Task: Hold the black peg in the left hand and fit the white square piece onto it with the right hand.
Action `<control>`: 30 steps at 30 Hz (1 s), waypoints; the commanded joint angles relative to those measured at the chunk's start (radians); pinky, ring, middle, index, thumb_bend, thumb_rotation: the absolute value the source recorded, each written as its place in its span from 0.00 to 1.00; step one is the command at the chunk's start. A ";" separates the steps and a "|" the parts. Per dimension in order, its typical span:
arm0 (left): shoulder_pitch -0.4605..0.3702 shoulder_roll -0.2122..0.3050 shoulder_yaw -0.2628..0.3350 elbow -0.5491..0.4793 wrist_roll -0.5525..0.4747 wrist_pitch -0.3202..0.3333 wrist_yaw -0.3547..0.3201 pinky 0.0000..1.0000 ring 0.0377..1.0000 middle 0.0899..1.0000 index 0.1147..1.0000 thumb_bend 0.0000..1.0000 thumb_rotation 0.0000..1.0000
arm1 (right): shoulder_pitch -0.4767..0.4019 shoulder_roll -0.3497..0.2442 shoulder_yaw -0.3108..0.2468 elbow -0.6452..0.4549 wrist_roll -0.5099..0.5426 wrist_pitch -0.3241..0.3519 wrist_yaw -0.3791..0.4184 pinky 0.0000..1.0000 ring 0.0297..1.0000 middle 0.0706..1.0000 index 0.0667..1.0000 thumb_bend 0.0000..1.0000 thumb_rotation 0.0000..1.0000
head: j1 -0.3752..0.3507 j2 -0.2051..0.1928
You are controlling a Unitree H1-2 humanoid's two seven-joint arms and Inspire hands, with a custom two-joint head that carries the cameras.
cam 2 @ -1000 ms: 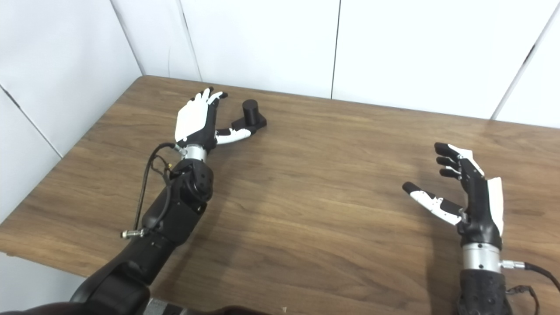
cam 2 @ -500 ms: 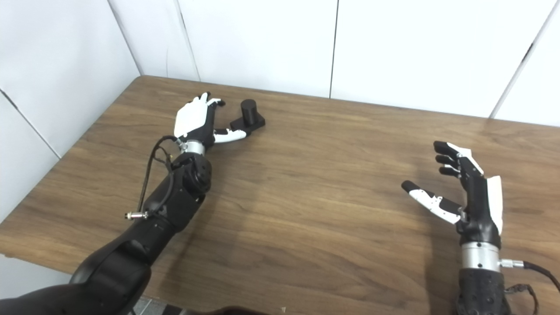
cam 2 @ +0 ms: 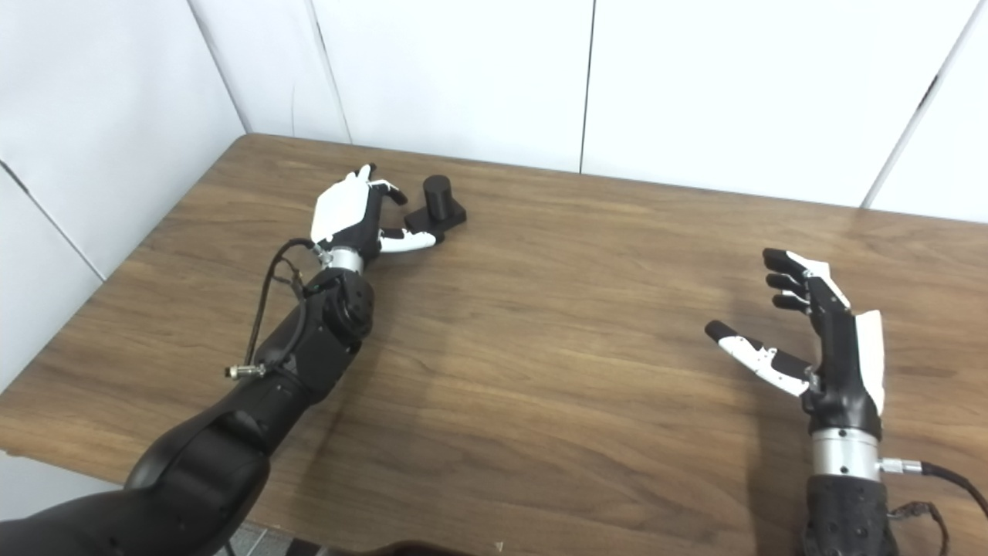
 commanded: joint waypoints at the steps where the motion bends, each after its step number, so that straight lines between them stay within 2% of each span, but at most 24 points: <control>1: -0.057 0.009 -0.011 0.018 -0.003 -0.038 0.022 1.00 1.00 0.97 0.53 0.94 0.43 | 0.021 0.009 -0.003 -0.003 -0.007 -0.017 -0.010 0.69 0.74 0.77 0.74 0.72 0.22 | 0.000 0.002; 13: -0.096 0.001 -0.051 0.100 -0.037 -0.083 0.020 1.00 1.00 0.97 0.55 0.94 0.42 | 0.023 0.015 -0.003 -0.015 -0.019 -0.003 -0.011 0.68 0.74 0.77 0.75 0.72 0.23 | -0.018 0.006; 21: -0.115 -0.003 -0.079 0.129 -0.036 -0.078 0.020 1.00 1.00 0.98 0.58 0.94 0.45 | 0.031 0.019 -0.005 -0.030 -0.024 0.004 -0.012 0.68 0.73 0.76 0.75 0.72 0.22 | -0.031 0.009; 30: -0.128 -0.006 -0.099 0.163 -0.043 -0.092 0.025 1.00 1.00 0.98 0.59 0.93 0.42 | 0.050 0.026 -0.012 -0.055 -0.033 0.017 -0.016 0.67 0.73 0.77 0.75 0.73 0.22 | -0.043 0.014</control>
